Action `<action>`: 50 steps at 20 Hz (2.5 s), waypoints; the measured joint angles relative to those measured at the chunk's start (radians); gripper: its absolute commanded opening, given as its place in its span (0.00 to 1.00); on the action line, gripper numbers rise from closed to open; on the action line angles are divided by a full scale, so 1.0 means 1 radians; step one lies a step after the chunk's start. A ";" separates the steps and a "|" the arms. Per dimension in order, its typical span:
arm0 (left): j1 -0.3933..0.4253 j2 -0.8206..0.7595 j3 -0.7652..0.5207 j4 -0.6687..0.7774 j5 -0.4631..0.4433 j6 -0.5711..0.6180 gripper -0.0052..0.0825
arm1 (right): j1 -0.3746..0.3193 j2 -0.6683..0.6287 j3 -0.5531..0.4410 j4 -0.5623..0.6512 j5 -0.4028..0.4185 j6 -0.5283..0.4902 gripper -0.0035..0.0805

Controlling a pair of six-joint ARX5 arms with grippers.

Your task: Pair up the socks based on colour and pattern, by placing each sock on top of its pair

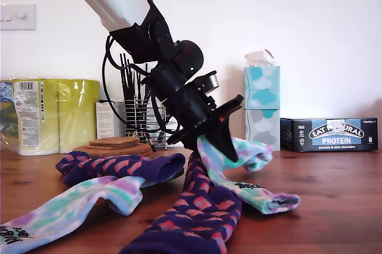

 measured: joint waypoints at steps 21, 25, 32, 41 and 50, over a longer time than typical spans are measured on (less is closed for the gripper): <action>-0.039 -0.258 0.023 -0.267 -0.237 0.171 0.04 | 0.155 0.336 0.000 -0.003 -0.037 0.000 0.03; 0.037 -0.271 0.019 -0.351 -0.159 0.172 0.04 | 0.227 0.468 0.000 0.046 -0.037 0.000 0.03; 0.089 -0.628 -0.324 -0.256 -0.154 0.184 0.04 | 0.284 0.582 -0.010 0.253 -0.029 0.050 0.03; 0.176 -1.225 -0.909 -0.084 -0.133 0.182 0.04 | 0.262 0.641 -0.244 0.526 -0.010 0.135 0.03; 0.175 -1.331 -0.949 -0.087 -0.134 0.161 0.04 | 0.301 0.856 -0.245 0.610 -0.007 0.181 0.03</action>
